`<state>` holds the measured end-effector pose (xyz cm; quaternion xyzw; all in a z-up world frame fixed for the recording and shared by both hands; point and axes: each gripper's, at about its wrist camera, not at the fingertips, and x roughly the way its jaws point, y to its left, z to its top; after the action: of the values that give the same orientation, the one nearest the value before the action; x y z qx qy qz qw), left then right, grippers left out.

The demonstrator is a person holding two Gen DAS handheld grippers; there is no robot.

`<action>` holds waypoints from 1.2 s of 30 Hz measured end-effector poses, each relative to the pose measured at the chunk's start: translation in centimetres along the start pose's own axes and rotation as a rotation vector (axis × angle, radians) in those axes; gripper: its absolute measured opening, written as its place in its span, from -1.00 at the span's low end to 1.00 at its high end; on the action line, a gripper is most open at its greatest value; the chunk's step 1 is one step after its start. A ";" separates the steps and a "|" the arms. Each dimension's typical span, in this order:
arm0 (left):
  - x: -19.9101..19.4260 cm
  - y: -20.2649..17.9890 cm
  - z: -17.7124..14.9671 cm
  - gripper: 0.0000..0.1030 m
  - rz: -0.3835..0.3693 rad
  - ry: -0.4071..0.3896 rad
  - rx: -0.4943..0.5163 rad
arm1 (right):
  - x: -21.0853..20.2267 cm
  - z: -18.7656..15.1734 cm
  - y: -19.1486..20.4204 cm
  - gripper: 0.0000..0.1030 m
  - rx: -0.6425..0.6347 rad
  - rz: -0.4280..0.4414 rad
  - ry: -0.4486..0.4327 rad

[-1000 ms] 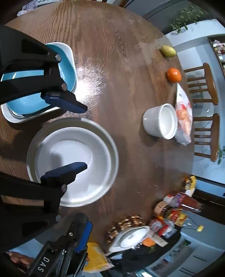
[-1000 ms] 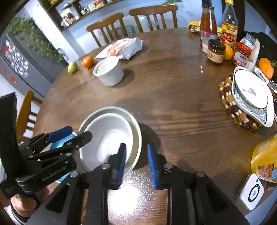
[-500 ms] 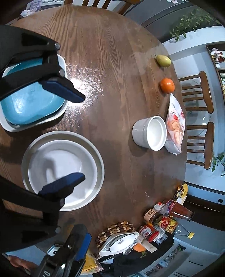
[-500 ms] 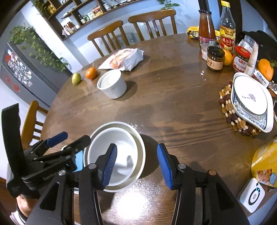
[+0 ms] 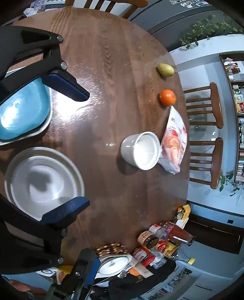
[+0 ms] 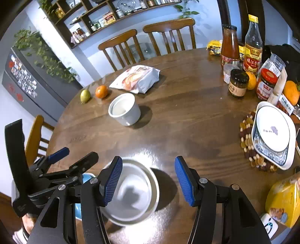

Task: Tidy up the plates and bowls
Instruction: 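Move both grippers to the small white bowl and close on its rim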

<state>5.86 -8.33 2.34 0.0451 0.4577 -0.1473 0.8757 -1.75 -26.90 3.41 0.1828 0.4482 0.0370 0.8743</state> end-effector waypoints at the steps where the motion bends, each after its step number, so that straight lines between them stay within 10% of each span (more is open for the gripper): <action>1: 0.1 0.1 0.6 0.97 0.006 -0.001 -0.003 | 0.0 0.4 0.0 0.14 0.001 0.003 -0.004; 16: 2.5 1.3 7.0 0.98 0.053 -0.038 -0.026 | 1.5 8.3 2.8 0.14 -0.101 0.033 -0.089; 36: 12.0 4.2 8.1 0.77 0.049 0.092 -0.121 | 15.0 11.2 1.4 0.14 -0.022 0.135 0.090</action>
<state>19.98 -8.70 -3.01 0.0098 0.5041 -0.0959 0.8583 16.31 -25.39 -1.73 0.2013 0.4732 0.1088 0.8507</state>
